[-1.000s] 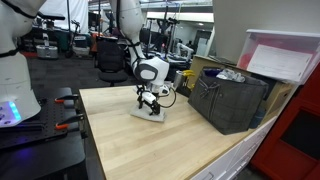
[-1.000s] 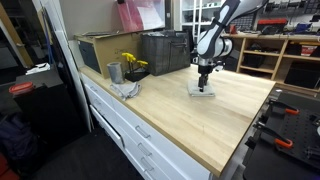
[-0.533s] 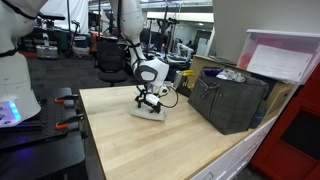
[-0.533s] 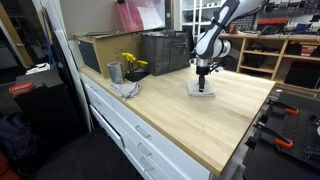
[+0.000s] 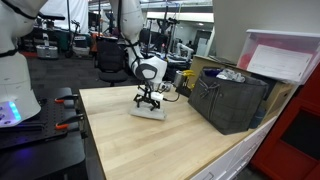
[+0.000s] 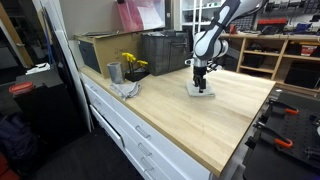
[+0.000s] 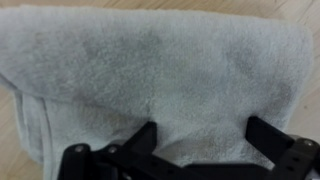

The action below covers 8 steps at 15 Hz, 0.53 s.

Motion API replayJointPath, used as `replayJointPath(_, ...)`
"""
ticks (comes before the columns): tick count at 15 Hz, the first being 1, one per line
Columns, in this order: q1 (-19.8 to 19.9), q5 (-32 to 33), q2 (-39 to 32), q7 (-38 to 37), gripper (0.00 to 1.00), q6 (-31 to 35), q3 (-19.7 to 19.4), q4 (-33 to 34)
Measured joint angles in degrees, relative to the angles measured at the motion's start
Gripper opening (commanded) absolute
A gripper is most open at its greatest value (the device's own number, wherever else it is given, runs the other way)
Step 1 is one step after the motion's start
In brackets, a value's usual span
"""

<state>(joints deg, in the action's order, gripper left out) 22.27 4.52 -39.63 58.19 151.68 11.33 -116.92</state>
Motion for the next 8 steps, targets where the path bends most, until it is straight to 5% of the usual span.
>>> replayJointPath(5, -2.24, 1.11, 2.92, -1.81, 1.00, 0.94, -1.43, -1.15)
replayJointPath(8, -6.77, 3.36, 8.62, -5.52, 1.00, 1.33, -5.12, -4.40)
